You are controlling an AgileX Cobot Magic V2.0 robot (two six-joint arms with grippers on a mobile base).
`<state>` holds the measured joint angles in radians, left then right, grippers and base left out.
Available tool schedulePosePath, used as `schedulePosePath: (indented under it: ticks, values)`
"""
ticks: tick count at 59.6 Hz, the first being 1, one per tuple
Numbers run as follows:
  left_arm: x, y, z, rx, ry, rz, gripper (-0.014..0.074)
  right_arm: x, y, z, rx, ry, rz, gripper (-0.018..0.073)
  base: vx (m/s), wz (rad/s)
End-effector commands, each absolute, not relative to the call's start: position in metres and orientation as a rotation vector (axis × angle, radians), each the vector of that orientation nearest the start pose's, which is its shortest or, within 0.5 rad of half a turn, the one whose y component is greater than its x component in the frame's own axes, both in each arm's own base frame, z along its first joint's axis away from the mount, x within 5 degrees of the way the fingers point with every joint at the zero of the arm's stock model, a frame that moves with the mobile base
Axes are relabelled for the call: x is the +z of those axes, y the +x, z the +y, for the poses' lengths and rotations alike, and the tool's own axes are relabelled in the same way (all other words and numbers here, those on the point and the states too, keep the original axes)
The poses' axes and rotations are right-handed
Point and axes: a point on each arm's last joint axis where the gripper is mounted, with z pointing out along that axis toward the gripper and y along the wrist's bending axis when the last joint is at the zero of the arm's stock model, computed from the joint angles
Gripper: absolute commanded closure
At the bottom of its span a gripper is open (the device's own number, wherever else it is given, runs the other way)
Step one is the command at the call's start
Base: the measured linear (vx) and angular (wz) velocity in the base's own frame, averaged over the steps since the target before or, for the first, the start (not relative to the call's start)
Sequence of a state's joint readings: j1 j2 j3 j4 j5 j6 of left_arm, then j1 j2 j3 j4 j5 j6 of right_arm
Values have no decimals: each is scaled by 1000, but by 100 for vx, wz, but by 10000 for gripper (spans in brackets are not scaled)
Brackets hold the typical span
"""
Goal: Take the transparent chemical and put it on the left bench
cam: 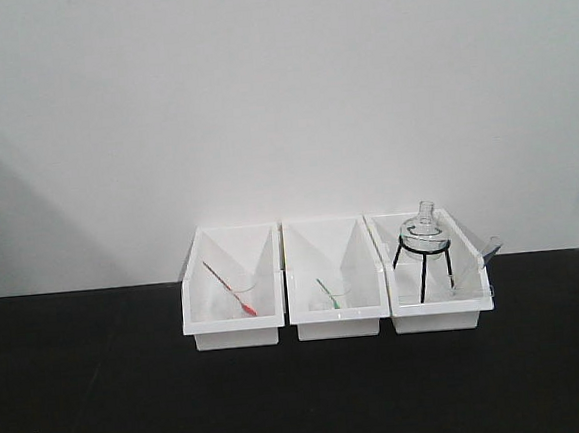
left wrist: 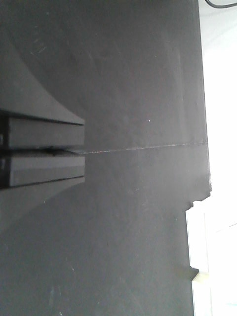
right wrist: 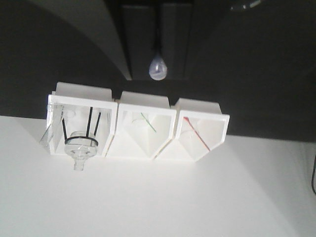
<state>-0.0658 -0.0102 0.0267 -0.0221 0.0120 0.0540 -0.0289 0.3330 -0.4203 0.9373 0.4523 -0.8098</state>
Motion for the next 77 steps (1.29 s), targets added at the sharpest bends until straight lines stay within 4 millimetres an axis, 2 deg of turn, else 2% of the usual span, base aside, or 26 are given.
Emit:
schedulePosePath:
  ticks: [1, 6, 11, 22, 26, 37, 43, 57, 68, 77]
  values:
    - [206, 55, -4, -35, 64, 1429, 600, 323, 86, 26, 397, -47, 1605, 562, 0, 0]
    - [206, 55, -4, -35, 64, 1429, 600, 318, 100, 30, 458, -69, 1654, 562, 0, 0]
    - [206, 55, -4, -35, 64, 1429, 600, 312, 116, 39, 518, -196, 1698, 562, 0, 0]
    - [206, 55, -4, -35, 64, 1429, 600, 308, 144, 51, 645, -325, 1622, 562, 0, 0]
    - [206, 55, -4, -35, 64, 1429, 600, 304, 153, 53, 644, -395, 1632, 562, 0, 0]
    - [206, 55, -4, -35, 64, 1429, 600, 293, 173, 63, 777, -522, 1650, 562, 0, 0]
    - [206, 55, -4, -35, 64, 1429, 600, 287, 181, 71, 822, -581, 1660, 562, 0, 0]
    - [206, 55, -4, -35, 64, 1429, 600, 283, 192, 91, 805, -670, 1693, 562, 0, 0]
    - [206, 55, -4, -35, 64, 1429, 600, 267, 196, 110, 814, -795, 1719, 560, 0, 0]
    - [206, 55, -4, -35, 64, 1429, 600, 255, 202, 115, 781, -860, 1731, 526, 0, 0]
